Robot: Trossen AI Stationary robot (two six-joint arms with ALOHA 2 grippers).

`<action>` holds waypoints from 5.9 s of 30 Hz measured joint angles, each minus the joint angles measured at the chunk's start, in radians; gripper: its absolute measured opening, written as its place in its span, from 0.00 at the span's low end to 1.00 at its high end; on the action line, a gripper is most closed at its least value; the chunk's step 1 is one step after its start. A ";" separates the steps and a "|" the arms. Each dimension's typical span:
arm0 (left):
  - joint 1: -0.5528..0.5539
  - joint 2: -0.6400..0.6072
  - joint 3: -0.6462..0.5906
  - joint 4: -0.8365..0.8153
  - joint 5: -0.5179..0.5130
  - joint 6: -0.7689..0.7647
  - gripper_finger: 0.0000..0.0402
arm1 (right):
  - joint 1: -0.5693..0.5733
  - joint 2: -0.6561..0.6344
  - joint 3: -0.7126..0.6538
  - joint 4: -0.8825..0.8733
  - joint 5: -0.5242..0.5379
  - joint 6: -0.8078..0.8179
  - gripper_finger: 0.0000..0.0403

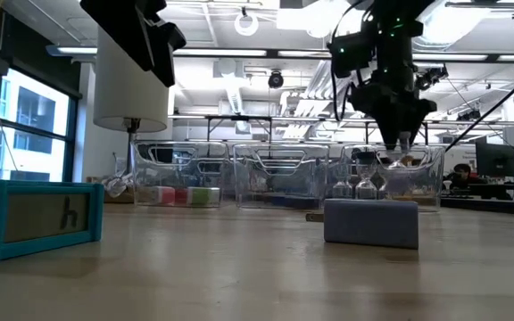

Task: Pick & Place Office items
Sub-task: Put the purple hourglass into the right transparent bin, then put the light blue digital clock into the middle transparent bin

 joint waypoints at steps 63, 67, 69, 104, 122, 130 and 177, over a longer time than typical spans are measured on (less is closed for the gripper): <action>-0.124 -0.080 0.079 -0.032 0.073 -0.324 0.58 | 0.290 -0.600 -0.093 0.294 0.086 0.010 0.72; -0.178 -0.023 0.168 -0.082 0.040 -0.370 0.58 | 0.387 -0.602 -0.093 0.326 0.106 -0.003 0.72; -0.205 0.017 0.220 -0.136 0.008 -0.417 0.58 | 0.438 -0.602 -0.099 0.344 0.145 -0.014 0.72; -0.385 0.506 0.477 -0.230 0.042 -1.402 0.58 | 0.728 -0.594 -0.279 0.568 0.180 -0.095 0.72; -0.375 0.631 0.473 -0.223 0.003 -1.691 0.58 | 0.728 -0.594 -0.279 0.565 0.126 -0.096 0.72; -0.358 0.631 0.446 -0.196 -0.002 -1.689 0.58 | 0.728 -0.594 -0.278 0.558 0.100 -0.097 0.72; -0.277 0.700 0.439 -0.140 0.073 -1.323 0.13 | 0.917 -0.594 -0.278 0.544 0.130 -0.037 0.72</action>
